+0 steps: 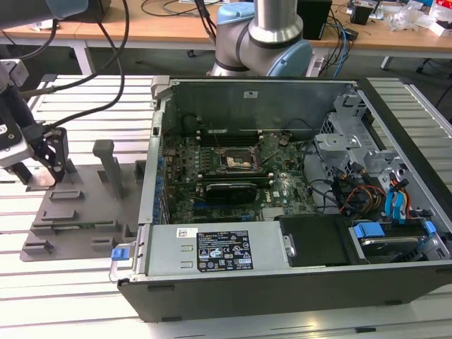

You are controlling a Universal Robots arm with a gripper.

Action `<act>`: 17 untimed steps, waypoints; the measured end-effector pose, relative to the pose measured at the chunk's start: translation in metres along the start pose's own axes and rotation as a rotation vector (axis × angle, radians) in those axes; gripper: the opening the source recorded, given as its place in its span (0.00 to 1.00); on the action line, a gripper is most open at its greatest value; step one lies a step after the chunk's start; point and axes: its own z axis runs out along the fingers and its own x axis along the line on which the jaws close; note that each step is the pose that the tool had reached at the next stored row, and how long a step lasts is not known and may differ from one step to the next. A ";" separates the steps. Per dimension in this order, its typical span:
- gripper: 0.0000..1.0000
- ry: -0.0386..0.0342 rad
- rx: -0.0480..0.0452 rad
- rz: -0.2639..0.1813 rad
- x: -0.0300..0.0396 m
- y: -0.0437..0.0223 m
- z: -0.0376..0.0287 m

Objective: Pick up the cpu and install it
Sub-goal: 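Pick up the cpu and move it towards the insertion slot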

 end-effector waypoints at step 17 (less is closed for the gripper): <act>0.55 0.0000 0.0000 0.000 -0.0008 -0.0003 -0.0273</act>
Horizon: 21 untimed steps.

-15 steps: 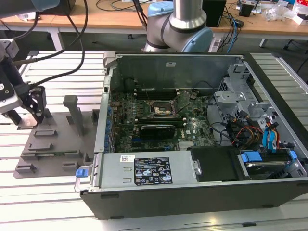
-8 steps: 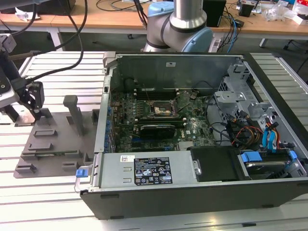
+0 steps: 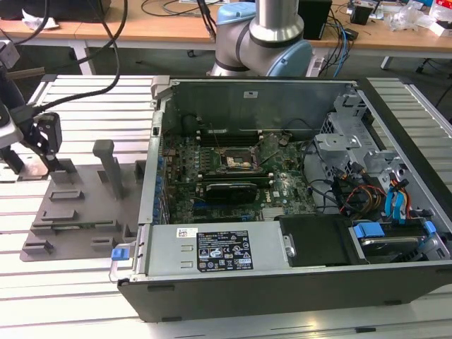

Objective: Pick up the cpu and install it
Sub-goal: 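Pick up the cpu and move it towards the insertion slot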

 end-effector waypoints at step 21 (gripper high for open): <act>0.55 0.0000 0.0000 0.000 -0.0014 0.0032 -0.0420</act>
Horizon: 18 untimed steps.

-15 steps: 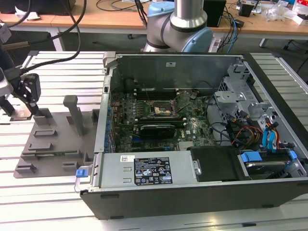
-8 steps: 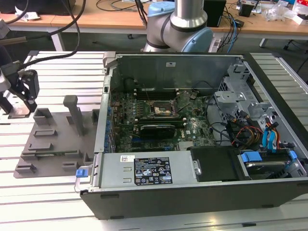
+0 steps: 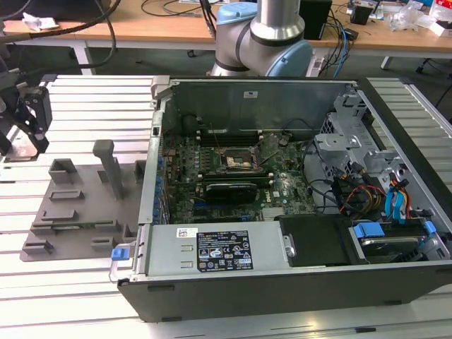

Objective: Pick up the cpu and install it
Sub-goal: 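Pick up the cpu and move it towards the insertion slot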

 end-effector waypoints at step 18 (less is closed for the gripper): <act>0.55 -0.0001 0.0000 0.000 -0.0022 0.0044 -0.0628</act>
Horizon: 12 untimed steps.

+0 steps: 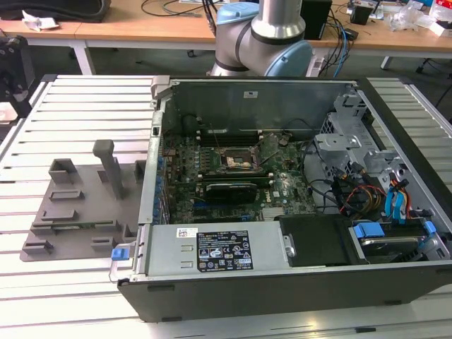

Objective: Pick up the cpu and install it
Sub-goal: 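Pick up the cpu and move it towards the insertion slot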

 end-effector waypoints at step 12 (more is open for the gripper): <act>0.55 0.0001 -0.0003 0.000 -0.0060 -0.0003 -0.0221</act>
